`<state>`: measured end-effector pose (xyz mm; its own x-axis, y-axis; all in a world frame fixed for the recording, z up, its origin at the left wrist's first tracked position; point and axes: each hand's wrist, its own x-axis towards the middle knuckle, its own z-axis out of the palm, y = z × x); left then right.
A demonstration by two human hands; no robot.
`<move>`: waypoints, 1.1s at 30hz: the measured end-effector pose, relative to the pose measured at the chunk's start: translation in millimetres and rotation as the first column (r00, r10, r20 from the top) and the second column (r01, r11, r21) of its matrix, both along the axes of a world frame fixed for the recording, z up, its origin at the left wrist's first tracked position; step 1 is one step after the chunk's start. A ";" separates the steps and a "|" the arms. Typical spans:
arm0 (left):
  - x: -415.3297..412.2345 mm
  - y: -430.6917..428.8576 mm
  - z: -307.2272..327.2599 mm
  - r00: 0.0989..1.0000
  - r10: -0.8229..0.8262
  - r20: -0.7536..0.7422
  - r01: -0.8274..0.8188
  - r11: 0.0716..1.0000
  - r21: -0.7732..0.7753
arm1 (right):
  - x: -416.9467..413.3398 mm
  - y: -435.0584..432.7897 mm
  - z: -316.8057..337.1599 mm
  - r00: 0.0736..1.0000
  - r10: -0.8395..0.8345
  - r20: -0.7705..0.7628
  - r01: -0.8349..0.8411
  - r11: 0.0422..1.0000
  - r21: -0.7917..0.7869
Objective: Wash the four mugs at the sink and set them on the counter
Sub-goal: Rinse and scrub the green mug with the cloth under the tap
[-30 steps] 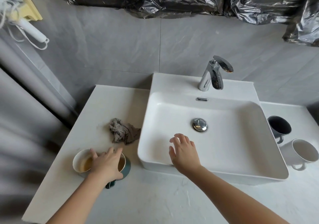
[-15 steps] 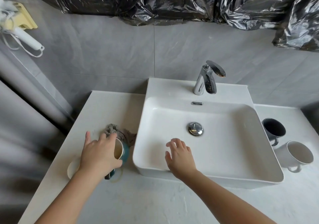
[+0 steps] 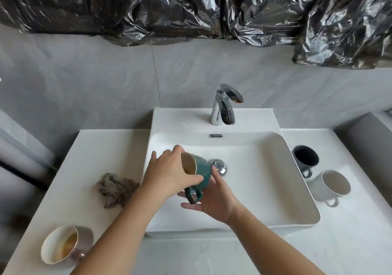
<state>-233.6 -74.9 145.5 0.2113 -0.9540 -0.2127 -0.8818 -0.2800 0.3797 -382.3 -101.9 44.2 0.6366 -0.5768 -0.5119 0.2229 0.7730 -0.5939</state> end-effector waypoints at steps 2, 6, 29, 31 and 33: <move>-16.7 -12.3 -6.9 0.996 0.019 -0.087 -0.019 1.000 0.001 | -11.3 -5.9 3.7 0.998 -0.056 0.039 0.054 0.998 0.033; -34.3 -31.2 -25.0 0.970 0.025 -0.244 0.004 0.993 0.121 | -37.1 -22.7 -2.0 0.992 -0.098 -0.085 0.100 0.995 0.013; -29.9 -97.0 -89.3 0.444 -0.041 -0.895 -0.011 0.999 -0.051 | -86.9 -81.7 1.3 0.783 -0.390 -0.484 -0.038 0.747 -0.664; -30.2 -97.6 -92.0 0.456 -0.083 -0.886 -0.007 0.995 -0.097 | -85.2 -83.0 2.3 0.783 -0.426 -0.454 -0.017 0.715 -0.699; -29.6 -98.5 -92.8 0.471 -0.110 -0.875 -0.013 0.991 -0.132 | -84.5 -83.6 5.9 0.792 -0.448 -0.415 0.013 0.692 -0.722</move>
<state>-263.2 -173.3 52.7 -0.0759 -0.9845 -0.1584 -0.0770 -0.1526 0.9853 -466.8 -185.5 50.1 0.1845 -0.9740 -0.1315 -0.1758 0.0990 -0.9794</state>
